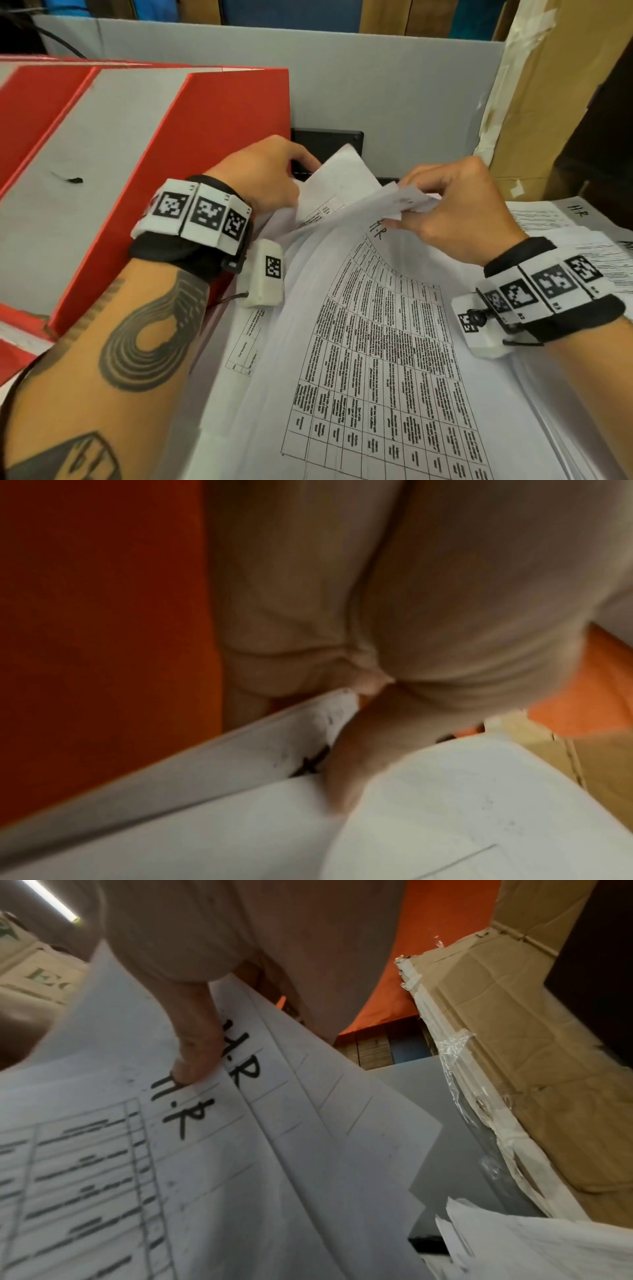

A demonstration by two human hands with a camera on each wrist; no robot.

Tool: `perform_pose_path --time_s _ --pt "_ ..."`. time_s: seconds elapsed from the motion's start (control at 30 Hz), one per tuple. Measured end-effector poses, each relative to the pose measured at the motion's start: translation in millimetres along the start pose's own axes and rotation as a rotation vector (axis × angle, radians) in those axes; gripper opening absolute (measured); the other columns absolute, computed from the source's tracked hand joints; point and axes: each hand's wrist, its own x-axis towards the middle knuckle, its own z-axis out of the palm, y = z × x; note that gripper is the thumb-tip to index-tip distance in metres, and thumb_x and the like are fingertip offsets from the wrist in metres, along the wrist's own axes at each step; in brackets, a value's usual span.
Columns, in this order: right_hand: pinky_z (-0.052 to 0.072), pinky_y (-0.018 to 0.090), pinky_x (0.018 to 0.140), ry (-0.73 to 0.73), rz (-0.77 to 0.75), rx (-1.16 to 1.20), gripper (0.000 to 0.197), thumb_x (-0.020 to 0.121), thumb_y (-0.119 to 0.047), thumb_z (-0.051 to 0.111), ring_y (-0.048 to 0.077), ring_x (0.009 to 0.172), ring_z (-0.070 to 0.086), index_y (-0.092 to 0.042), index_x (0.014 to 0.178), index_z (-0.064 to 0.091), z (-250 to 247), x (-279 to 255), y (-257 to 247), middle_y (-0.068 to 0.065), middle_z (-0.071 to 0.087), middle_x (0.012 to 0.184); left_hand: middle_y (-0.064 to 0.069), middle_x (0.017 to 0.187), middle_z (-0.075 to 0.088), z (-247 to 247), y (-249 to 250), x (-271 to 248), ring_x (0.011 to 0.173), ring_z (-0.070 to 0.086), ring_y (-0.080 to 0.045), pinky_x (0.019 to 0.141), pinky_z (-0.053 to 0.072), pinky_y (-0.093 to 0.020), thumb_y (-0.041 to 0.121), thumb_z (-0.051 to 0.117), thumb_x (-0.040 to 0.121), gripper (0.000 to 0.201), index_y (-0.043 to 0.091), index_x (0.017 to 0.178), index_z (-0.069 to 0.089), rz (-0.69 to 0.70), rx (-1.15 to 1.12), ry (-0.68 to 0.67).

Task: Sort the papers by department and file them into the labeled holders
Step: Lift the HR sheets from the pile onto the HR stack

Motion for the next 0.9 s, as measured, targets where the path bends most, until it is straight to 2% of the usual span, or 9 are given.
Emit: perform_pose_path --time_s 0.07,0.13,0.2,0.3,0.4,0.6,0.7,0.83,0.9 --pt "0.063 0.037 0.072 -0.080 0.016 0.050 0.027 0.069 -0.005 0.093 0.010 0.076 0.072 -0.022 0.077 0.074 -0.7 0.0 1.2 -0.007 0.075 0.078 0.003 0.119 0.067 -1.1 -0.2 2.6 0.101 0.061 -0.018 0.083 0.044 -0.027 0.004 0.067 0.090 0.040 0.033 0.117 0.071 -0.069 0.053 0.134" --pt "0.060 0.029 0.068 -0.180 0.029 0.131 0.040 0.066 0.004 0.092 0.010 0.071 0.072 -0.012 0.093 0.068 -0.9 -0.3 0.3 0.000 0.074 0.074 0.001 0.118 0.067 -1.6 -3.1 6.6 0.095 0.060 -0.019 0.078 0.044 -0.029 0.006 0.067 0.092 0.033 0.034 0.109 0.072 -0.129 -0.004 0.233" --pt "0.059 0.025 0.070 -0.291 0.023 0.154 0.055 0.066 0.011 0.089 0.012 0.068 0.071 -0.013 0.109 0.066 -0.1 -1.3 -1.8 0.004 0.071 0.071 0.001 0.119 0.067 -1.9 -5.8 9.2 0.101 0.062 -0.020 0.083 0.049 -0.031 0.009 0.070 0.092 0.027 0.034 0.102 0.071 -0.165 -0.079 0.320" --pt "0.057 0.027 0.076 -0.377 -0.027 0.044 0.041 0.071 0.008 0.085 0.014 0.078 0.068 -0.028 0.090 0.082 0.4 -2.2 -4.2 -0.005 0.071 0.076 0.005 0.114 0.068 1.1 -1.5 9.1 0.118 0.059 -0.019 0.103 0.049 -0.036 0.019 0.084 0.083 0.021 0.029 0.097 0.073 -0.162 -0.116 0.401" --pt "0.058 0.036 0.082 -0.338 -0.020 0.044 0.029 0.072 0.000 0.089 0.012 0.089 0.067 -0.028 0.078 0.082 1.5 -1.2 -2.4 -0.010 0.070 0.088 0.009 0.105 0.069 2.2 4.4 6.0 0.110 0.063 -0.014 0.096 0.054 -0.033 0.026 0.095 0.070 0.030 0.028 0.091 0.074 -0.167 -0.178 0.436" --pt "0.053 0.039 0.099 -0.167 -0.072 -0.049 0.024 0.070 -0.012 0.094 0.007 0.114 0.060 -0.029 0.078 0.079 5.1 1.7 -4.3 -0.015 0.063 0.123 0.009 0.091 0.070 -5.9 19.4 -6.1 0.079 0.064 -0.003 0.062 0.046 -0.013 0.029 0.100 0.056 0.050 0.026 0.097 0.072 -0.103 -0.320 0.295" --pt "0.051 0.040 0.098 -0.103 -0.122 -0.090 0.018 0.072 -0.013 0.093 0.010 0.114 0.059 -0.022 0.077 0.078 6.7 1.4 -6.7 -0.013 0.061 0.130 0.005 0.088 0.072 -9.1 24.9 -11.5 0.071 0.066 -0.004 0.060 0.049 -0.015 0.029 0.100 0.052 0.058 0.024 0.103 0.072 -0.067 -0.364 0.214" --pt "0.054 0.032 0.088 -0.050 -0.130 -0.081 0.017 0.073 -0.008 0.091 0.010 0.097 0.064 -0.019 0.080 0.080 6.7 1.4 -5.6 -0.011 0.067 0.109 0.005 0.091 0.072 -10.4 26.0 -14.2 0.074 0.069 -0.004 0.053 0.050 -0.010 0.028 0.098 0.054 0.058 0.024 0.105 0.072 -0.061 -0.359 0.164" --pt "0.054 0.030 0.082 -0.016 -0.155 -0.104 0.018 0.073 -0.006 0.091 0.010 0.089 0.065 -0.018 0.085 0.082 8.0 1.0 -7.2 -0.009 0.072 0.097 0.003 0.092 0.074 -9.3 24.7 -13.6 0.078 0.073 -0.008 0.057 0.055 -0.014 0.027 0.098 0.056 0.056 0.023 0.106 0.072 -0.067 -0.379 0.161"
